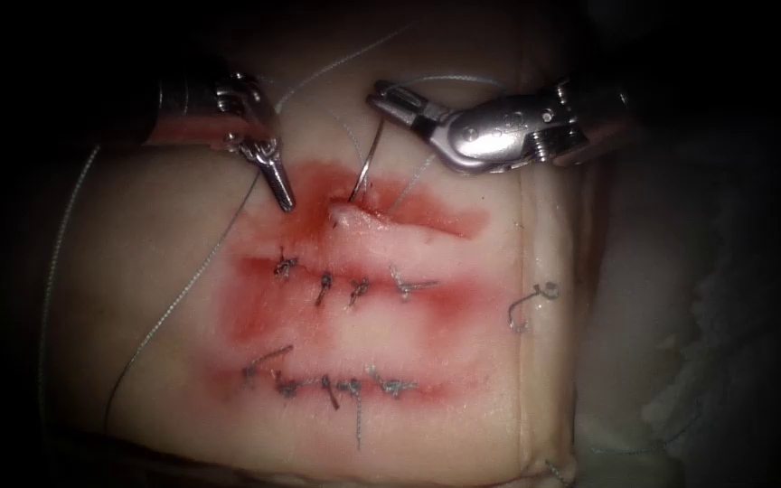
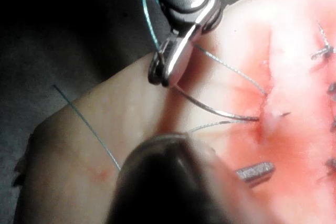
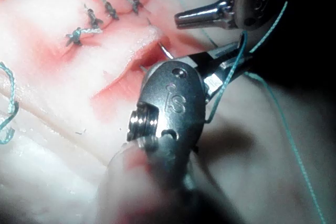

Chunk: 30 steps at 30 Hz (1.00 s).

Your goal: Wound Closure

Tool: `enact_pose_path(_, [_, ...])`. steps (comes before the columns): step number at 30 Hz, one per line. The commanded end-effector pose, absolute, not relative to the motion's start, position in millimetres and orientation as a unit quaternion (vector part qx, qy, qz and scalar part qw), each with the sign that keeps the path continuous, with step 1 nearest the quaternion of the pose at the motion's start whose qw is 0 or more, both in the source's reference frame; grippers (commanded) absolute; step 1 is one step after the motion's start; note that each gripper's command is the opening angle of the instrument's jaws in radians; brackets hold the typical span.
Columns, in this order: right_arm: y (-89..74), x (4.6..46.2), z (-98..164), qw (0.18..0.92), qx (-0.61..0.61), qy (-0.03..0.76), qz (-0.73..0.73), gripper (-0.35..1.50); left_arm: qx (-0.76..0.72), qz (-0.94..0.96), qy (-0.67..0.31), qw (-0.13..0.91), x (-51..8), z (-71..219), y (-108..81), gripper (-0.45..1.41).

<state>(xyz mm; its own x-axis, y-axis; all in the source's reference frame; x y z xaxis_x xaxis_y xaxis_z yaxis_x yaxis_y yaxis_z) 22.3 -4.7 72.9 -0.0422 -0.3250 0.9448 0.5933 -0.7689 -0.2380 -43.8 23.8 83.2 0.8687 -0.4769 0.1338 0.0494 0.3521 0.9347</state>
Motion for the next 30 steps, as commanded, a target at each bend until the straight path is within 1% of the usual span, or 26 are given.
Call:
enact_pose_path(1, [-5.0,23.1,73,0.325,-0.614,-0.106,-0.711,-0.35,0.544,-0.161,-0.202,0.798,-44.5,84,24.5,0.49])
enact_pose_path(2, [-5.0,23.1,73,0.334,-0.616,-0.100,-0.706,-0.35,0.544,-0.159,-0.214,0.796,-44.4,83,24.9,0.51])
enact_pose_path(3, [-5.1,23.1,73,0.352,-0.617,-0.083,-0.699,-0.35,0.550,-0.160,-0.229,0.787,-44.3,81,25.5,0.67])
enact_pose_path(4, [-5.2,23.1,73,0.358,-0.616,-0.077,-0.697,-0.35,0.551,-0.157,-0.238,0.784,-44.4,81,25.7,0.74])
enact_pose_path(5, [-5.2,23.1,73,0.358,-0.616,-0.077,-0.697,-0.35,0.551,-0.157,-0.238,0.784,-44.4,81,25.7,0.74])
enact_pose_path(7, [-5.4,23.1,74,0.377,-0.615,-0.057,-0.691,-0.35,0.563,-0.152,-0.273,0.765,-44.7,79,25.5,0.84])
enact_pose_path(8, [-5.4,23.1,74,0.377,-0.615,-0.057,-0.691,-0.35,0.563,-0.152,-0.273,0.765,-44.7,79,25.5,0.84])
enact_pose_path(10, [-5.4,23.1,74,0.389,-0.616,-0.046,-0.684,-0.35,0.571,-0.148,-0.303,0.748,-44.7,78,24.4,0.86])
enact_pose_path(13, [-5.7,23.1,74,0.403,-0.612,-0.034,-0.680,-0.35,0.590,-0.160,-0.338,0.715,-43.6,77,21.8,0.81])
enact_pose_path(15, [-6.1,23.1,74,0.410,-0.610,-0.026,-0.678,-0.35,0.604,-0.168,-0.360,0.691,-42.8,77,19.2,0.71])
enact_pose_path(19, [-6.3,22.6,74,0.431,-0.608,-0.011,-0.666,-0.35,0.606,-0.178,-0.376,0.678,-43.3,77,17.0,0.72])
enact_pose_path(23, [-6.4,22.5,74,0.452,-0.604,-0.003,-0.656,-0.35,0.587,-0.153,-0.400,0.687,-43.0,78,16.1,0.72])
enact_pose_path(26, [-6.7,22.5,74,0.464,-0.599,0.007,-0.652,-0.35,0.567,-0.151,-0.421,0.691,-41.5,78,14.9,0.78])
enact_pose_path(27, [-7.1,22.6,74,0.475,-0.595,0.018,-0.648,-0.35,0.565,-0.158,-0.429,0.687,-39.8,78,13.8,0.81])
enact_pose_path(29, [-7.3,22.7,74,0.478,-0.594,0.021,-0.646,-0.35,0.564,-0.160,-0.431,0.686,-39.0,77,13.3,0.81])
enact_pose_path(30, [-7.4,22.7,75,0.482,-0.593,0.025,-0.644,-0.35,0.563,-0.163,-0.434,0.685,-38.0,77,12.7,0.62])
